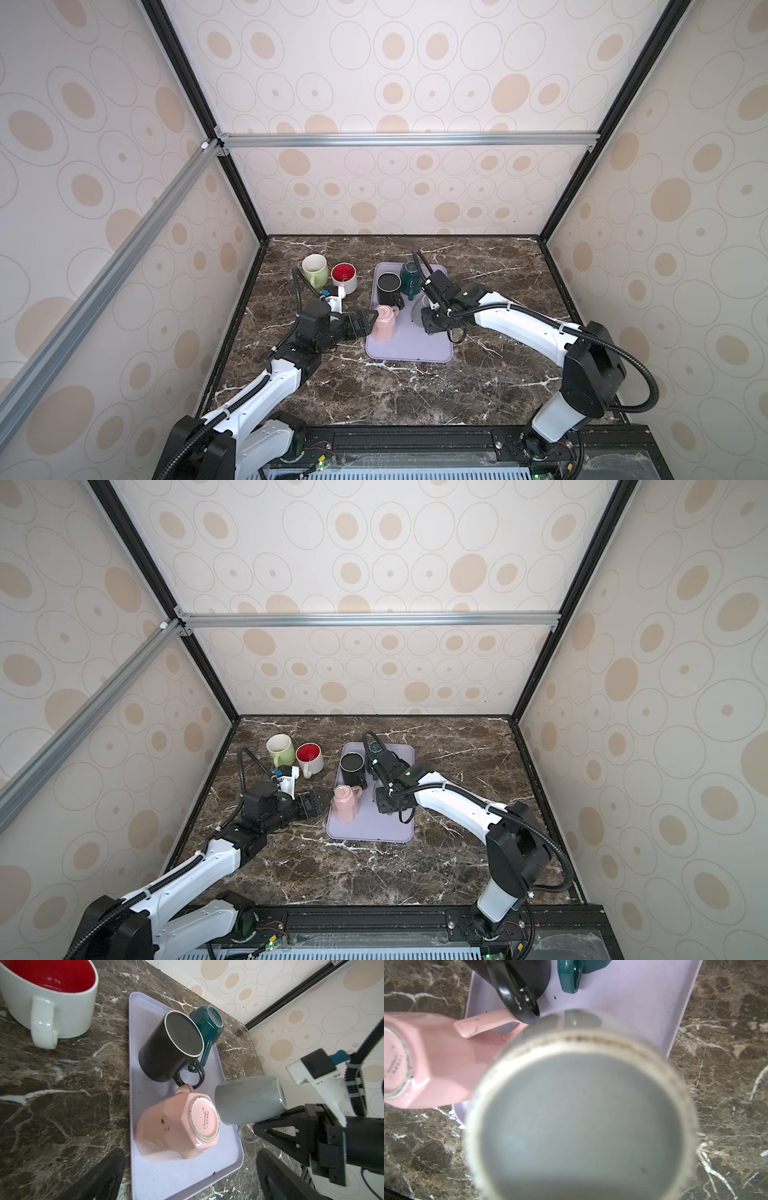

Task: Turn the mug right side up
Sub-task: 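Lift the grey mug with the right gripper toward the left gripper, then grasp the grey mug's body with the left gripper, rotating it upright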

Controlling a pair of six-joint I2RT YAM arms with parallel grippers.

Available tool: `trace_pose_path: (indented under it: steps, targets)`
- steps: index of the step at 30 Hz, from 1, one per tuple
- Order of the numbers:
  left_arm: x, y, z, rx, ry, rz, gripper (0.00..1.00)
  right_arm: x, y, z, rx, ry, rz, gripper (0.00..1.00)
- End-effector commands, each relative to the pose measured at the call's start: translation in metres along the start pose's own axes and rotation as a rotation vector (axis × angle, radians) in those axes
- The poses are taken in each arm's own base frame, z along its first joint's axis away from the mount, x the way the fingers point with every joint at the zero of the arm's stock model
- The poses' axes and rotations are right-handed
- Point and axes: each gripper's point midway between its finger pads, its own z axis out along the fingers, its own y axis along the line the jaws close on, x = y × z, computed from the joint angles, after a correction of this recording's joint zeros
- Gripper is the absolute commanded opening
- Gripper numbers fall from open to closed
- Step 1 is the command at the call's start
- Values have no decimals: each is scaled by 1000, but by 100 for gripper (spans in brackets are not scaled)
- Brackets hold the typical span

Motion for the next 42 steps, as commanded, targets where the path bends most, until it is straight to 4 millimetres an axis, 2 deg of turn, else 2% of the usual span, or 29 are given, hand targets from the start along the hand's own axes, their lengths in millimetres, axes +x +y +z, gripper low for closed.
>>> trace_pose_path:
  steps: [1, 10, 18, 30, 37, 42]
  targets:
    - [-10, -12, 1, 39, -21, 10, 98, -19, 6, -27, -48, -118, 27, 0]
    - [-14, -11, 0, 29, -33, 8, 98, -28, 6, -55, -161, -253, 67, 0]
    - [-14, -22, 6, 95, -13, -38, 98, -35, 13, -79, -269, -342, 64, 0]
    - [-26, -55, 11, 220, 13, -48, 98, -43, 20, -104, -400, -465, 61, 0]
    - [-29, -69, 7, 259, 2, -42, 98, -48, 22, -111, -436, -505, 65, 0]
    - [-34, -84, 4, 301, -8, -31, 98, -55, 26, -124, -487, -557, 61, 0]
